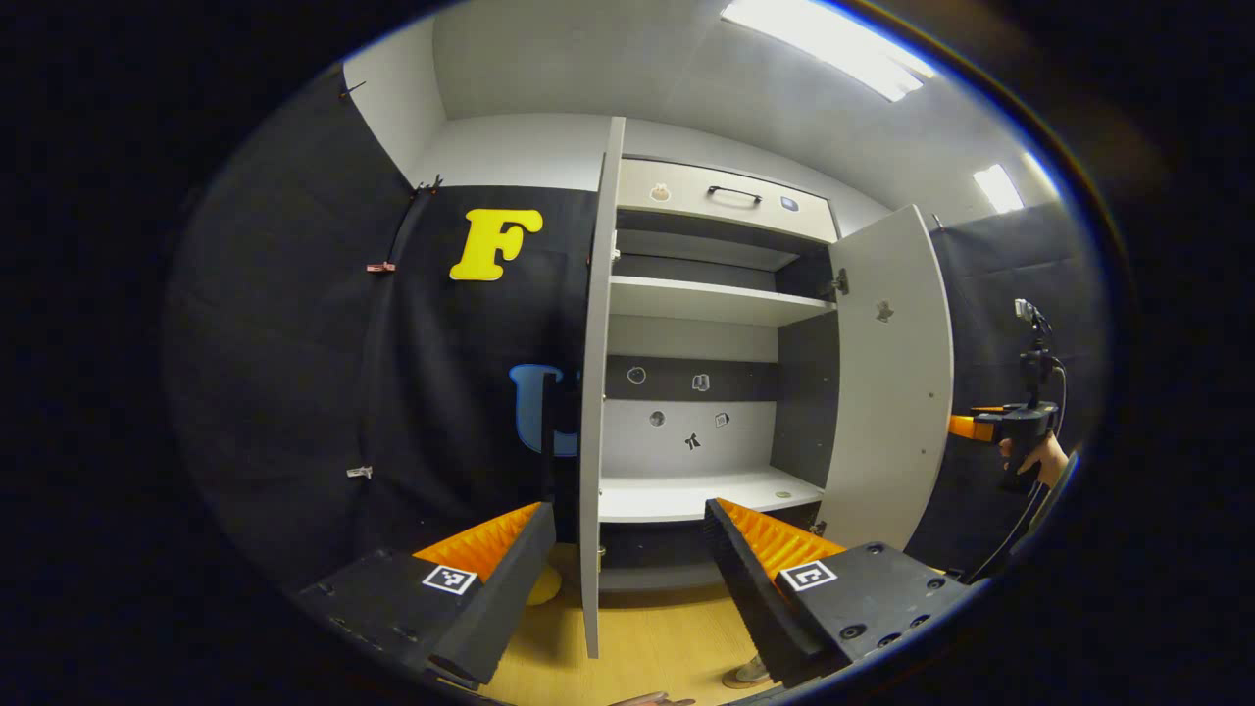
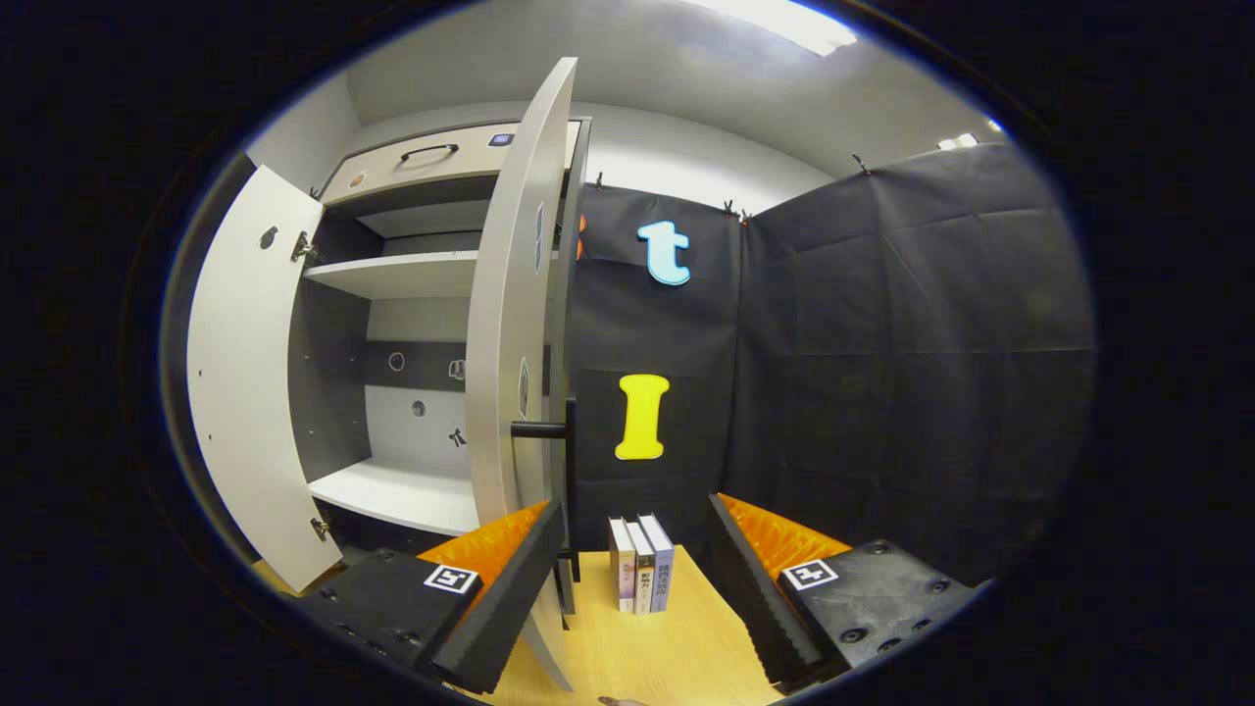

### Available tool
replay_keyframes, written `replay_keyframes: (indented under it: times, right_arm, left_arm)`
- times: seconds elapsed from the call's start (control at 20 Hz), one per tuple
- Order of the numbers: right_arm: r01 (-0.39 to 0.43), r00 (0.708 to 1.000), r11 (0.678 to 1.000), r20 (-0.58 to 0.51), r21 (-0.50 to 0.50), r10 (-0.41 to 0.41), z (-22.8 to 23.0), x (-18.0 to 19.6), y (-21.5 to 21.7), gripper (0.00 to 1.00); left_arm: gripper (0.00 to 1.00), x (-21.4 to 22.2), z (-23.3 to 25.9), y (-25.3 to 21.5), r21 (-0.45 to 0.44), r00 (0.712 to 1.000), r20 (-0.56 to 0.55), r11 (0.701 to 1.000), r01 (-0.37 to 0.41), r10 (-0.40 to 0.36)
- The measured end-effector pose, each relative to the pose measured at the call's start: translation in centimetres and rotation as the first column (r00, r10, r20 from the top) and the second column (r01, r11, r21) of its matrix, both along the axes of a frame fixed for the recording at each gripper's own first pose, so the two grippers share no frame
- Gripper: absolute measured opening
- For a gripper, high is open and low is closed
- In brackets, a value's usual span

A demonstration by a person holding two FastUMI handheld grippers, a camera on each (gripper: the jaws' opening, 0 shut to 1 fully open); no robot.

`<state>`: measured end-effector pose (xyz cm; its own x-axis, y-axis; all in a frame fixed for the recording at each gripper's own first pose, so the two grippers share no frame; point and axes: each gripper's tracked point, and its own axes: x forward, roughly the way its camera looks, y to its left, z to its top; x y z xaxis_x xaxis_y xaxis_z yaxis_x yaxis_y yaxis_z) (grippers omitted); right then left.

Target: Grasp the bottle in the cabinet with the left hand and place it on the coaster, then close the right door with the right hand and the left door with the left hand.

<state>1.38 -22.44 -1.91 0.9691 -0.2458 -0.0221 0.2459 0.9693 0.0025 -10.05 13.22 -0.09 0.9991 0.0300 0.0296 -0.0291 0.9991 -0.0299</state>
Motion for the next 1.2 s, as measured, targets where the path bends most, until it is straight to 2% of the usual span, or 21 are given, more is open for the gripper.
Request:
replay_keyframes:
  times: [0.1, 0.15, 0.25, 0.35, 0.5, 0.7, 1.05, 1.2]
  right_arm:
    - [-0.064, 0.998, 0.998, 0.002, 0.006, 0.064, -0.1, 0.3, 0.9, 0.96]
    - [-0.080, 0.997, 0.997, 0.000, -0.007, 0.080, -0.2, 0.5, 0.9, 0.93]
    - [-0.112, 0.994, 0.993, -0.002, -0.025, 0.112, 0.0, 0.7, 1.3, 0.93]
    - [-0.158, 0.988, 0.988, -0.003, -0.003, 0.157, -0.1, 1.0, 2.4, 0.93]
    - [-0.239, 0.971, 0.969, -0.004, 0.061, 0.240, -0.6, 1.8, 5.2, 0.93]
    - [-0.331, 0.943, 0.941, -0.012, 0.075, 0.332, -0.8, 2.9, 8.7, 0.93]
    - [-0.403, 0.914, 0.912, -0.006, 0.075, 0.405, -0.9, 6.1, 12.9, 0.94]
    - [-0.464, 0.885, 0.879, 0.006, 0.111, 0.466, -1.0, 7.5, 15.7, 0.93]
  left_arm:
    - [0.96, 0.3, 0.2, 0.4, -0.001, 0.999, 0.004, 0.999, -0.035, 0.035]
    - [0.96, 0.3, 0.3, 0.8, 0.006, 0.999, 0.008, 0.999, -0.051, 0.051]
    - [0.96, 0.4, 0.4, 1.1, 0.017, 0.997, 0.012, 0.997, -0.079, 0.079]
    - [0.96, 0.4, 0.1, 1.5, 0.012, 0.995, 0.004, 0.995, -0.101, 0.101]
    - [0.96, 0.5, -0.4, 1.8, -0.002, 0.992, -0.001, 0.992, -0.126, 0.126]
    - [0.96, 0.4, -0.9, 2.4, -0.015, 0.987, -0.011, 0.987, -0.163, 0.163]
    - [0.96, -1.1, -1.7, 4.6, 0.024, 0.965, -0.029, 0.965, -0.261, 0.262]
    - [0.96, -1.6, -1.7, 5.4, 0.029, 0.955, -0.026, 0.955, -0.295, 0.296]
